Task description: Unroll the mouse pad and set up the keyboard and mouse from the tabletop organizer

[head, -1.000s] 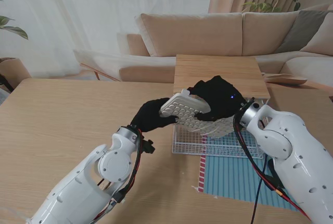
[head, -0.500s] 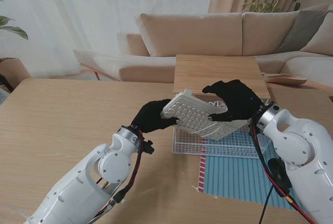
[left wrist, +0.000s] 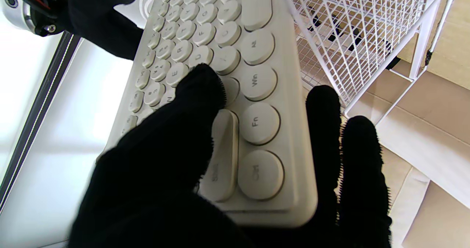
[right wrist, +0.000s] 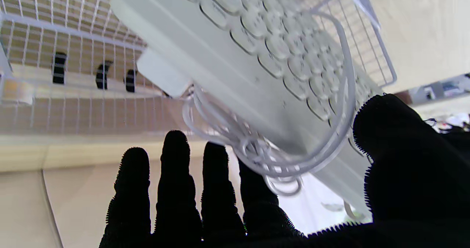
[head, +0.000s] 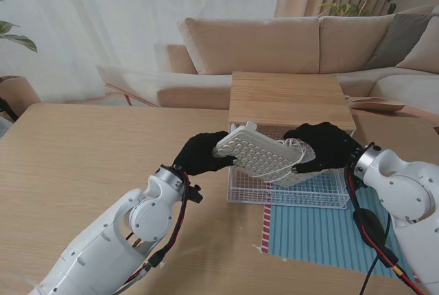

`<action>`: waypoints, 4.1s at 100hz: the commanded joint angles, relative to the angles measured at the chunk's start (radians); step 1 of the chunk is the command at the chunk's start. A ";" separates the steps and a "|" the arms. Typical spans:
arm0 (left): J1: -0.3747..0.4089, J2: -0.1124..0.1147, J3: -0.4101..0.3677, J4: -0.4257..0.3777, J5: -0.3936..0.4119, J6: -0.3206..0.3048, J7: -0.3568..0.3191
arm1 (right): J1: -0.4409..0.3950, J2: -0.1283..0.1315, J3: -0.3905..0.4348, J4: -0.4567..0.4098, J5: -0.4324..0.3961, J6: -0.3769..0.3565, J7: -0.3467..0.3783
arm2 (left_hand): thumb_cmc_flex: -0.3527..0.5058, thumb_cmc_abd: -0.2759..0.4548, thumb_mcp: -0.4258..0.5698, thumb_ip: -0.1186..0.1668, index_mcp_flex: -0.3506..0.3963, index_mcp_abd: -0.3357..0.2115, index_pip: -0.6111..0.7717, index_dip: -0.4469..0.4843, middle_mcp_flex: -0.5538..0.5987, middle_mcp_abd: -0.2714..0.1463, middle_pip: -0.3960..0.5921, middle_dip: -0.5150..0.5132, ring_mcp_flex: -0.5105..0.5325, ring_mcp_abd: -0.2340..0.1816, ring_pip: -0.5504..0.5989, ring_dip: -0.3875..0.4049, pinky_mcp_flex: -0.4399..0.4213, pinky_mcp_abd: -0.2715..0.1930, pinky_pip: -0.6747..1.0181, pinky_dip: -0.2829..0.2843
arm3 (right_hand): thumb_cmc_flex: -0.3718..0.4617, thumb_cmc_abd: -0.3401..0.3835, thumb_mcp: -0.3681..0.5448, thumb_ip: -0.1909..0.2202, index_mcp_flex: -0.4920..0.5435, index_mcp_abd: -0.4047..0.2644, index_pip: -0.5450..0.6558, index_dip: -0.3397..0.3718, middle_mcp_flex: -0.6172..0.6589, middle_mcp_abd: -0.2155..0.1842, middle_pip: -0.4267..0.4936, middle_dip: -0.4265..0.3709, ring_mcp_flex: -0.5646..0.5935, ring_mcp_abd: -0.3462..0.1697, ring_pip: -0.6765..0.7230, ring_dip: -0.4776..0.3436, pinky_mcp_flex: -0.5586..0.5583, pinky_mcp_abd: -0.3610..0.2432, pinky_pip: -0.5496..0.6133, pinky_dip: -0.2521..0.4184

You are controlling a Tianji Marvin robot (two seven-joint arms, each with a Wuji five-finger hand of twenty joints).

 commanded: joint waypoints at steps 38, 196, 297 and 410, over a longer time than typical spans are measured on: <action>0.004 0.005 -0.002 0.014 0.003 0.014 -0.004 | 0.068 -0.001 -0.113 0.114 -0.024 0.033 -0.013 | 0.113 0.037 0.238 0.036 0.045 -0.034 0.066 0.016 0.063 0.011 0.059 0.052 0.015 -0.020 -0.007 0.016 0.004 -0.035 0.011 -0.004 | 0.146 -0.091 0.157 0.021 0.220 -0.134 0.127 0.051 0.259 -0.041 0.046 0.051 0.196 -0.039 0.062 0.012 0.061 0.009 0.030 -0.003; 0.234 -0.007 -0.215 -0.235 -0.187 0.066 0.043 | 0.118 -0.017 -0.130 -0.139 0.257 0.024 0.014 | 0.100 0.088 0.104 0.077 0.039 0.010 0.041 -0.103 0.007 0.051 0.126 -0.021 -0.024 0.034 0.028 0.021 -0.085 0.063 0.042 0.037 | 0.493 -0.159 0.428 -0.087 0.480 -0.084 0.684 0.056 0.712 0.146 0.356 0.419 0.499 0.047 0.515 0.252 0.161 0.090 0.239 -0.048; 0.589 0.016 -0.419 -0.405 -0.354 0.051 -0.038 | -0.058 0.003 -0.164 -0.452 0.206 0.288 0.195 | 0.040 0.125 0.016 0.096 0.068 0.010 0.031 -0.082 -0.028 0.082 0.208 -0.062 -0.078 0.077 0.059 0.064 -0.288 0.091 -0.073 -0.002 | 0.508 -0.140 0.417 -0.083 0.463 -0.039 0.677 0.083 0.709 0.178 0.375 0.460 0.519 0.089 0.586 0.301 0.234 0.097 0.440 0.030; 0.831 0.029 -0.506 -0.399 -0.396 0.129 -0.109 | -0.105 0.013 -0.366 -0.382 0.135 0.569 0.254 | 0.046 0.136 -0.012 0.103 0.130 0.051 -0.004 -0.081 -0.018 0.124 0.209 -0.122 -0.111 0.132 0.051 0.073 -0.329 0.076 -0.059 0.019 | 0.533 -0.116 0.383 -0.074 0.450 -0.022 0.671 0.091 0.682 0.199 0.378 0.463 0.481 0.113 0.604 0.310 0.202 0.081 0.471 0.057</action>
